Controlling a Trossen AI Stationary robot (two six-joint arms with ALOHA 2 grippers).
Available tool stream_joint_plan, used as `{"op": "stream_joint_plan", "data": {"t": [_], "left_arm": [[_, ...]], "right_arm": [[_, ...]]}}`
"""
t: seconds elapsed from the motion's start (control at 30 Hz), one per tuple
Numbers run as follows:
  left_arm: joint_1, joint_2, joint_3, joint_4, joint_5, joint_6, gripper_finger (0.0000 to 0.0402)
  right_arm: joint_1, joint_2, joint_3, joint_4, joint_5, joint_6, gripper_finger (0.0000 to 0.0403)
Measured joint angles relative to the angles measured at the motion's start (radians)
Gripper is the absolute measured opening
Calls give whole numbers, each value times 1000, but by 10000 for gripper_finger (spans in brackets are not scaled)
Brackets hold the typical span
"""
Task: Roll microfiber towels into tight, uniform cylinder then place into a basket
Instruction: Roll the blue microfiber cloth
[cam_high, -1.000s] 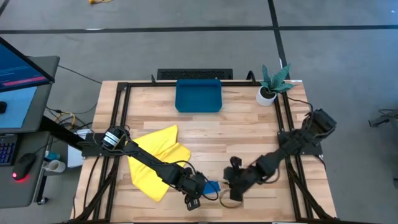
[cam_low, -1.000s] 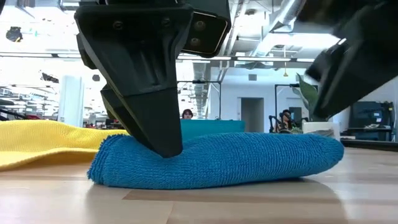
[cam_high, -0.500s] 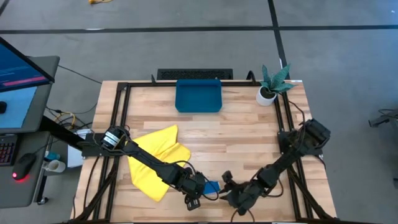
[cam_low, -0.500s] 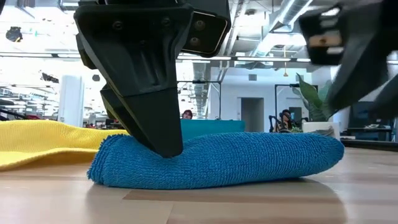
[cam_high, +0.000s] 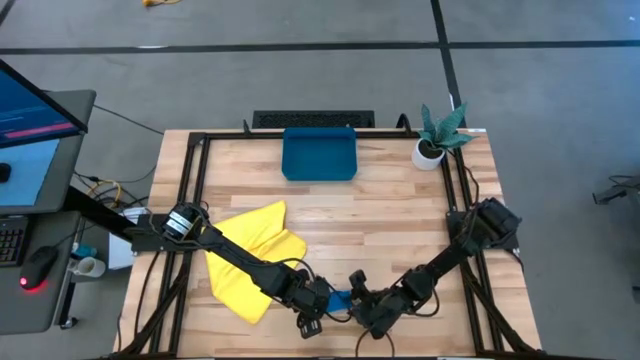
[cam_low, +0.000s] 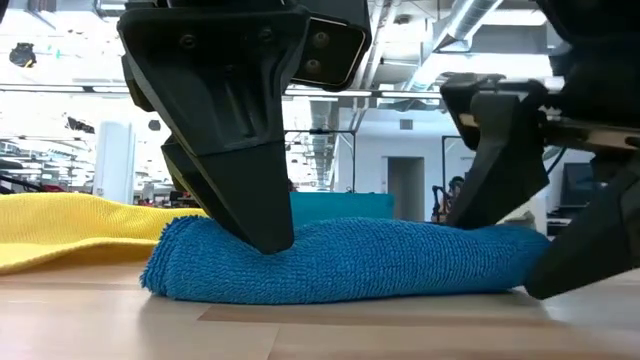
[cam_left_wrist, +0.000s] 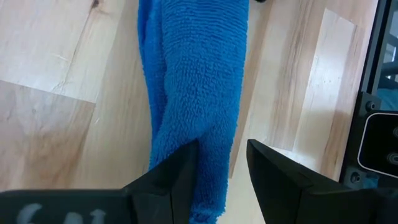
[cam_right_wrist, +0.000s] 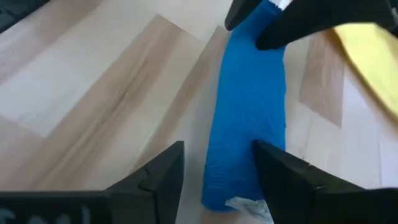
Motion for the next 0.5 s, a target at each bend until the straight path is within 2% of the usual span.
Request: {"op": "stream_joint_plan", "data": {"t": [0.17, 0.3, 0.5], "left_arm": [[0, 0, 0, 0, 0, 4, 139], [0, 0, 0, 0, 0, 52, 139], [-3, 0, 0, -1, -27, 130, 139]], "right_arm": [[-32, 2, 1, -9, -6, 72, 203], [-60, 0, 5, -55, -17, 152, 170], [-96, -4, 5, -83, -114, 232, 114]]}}
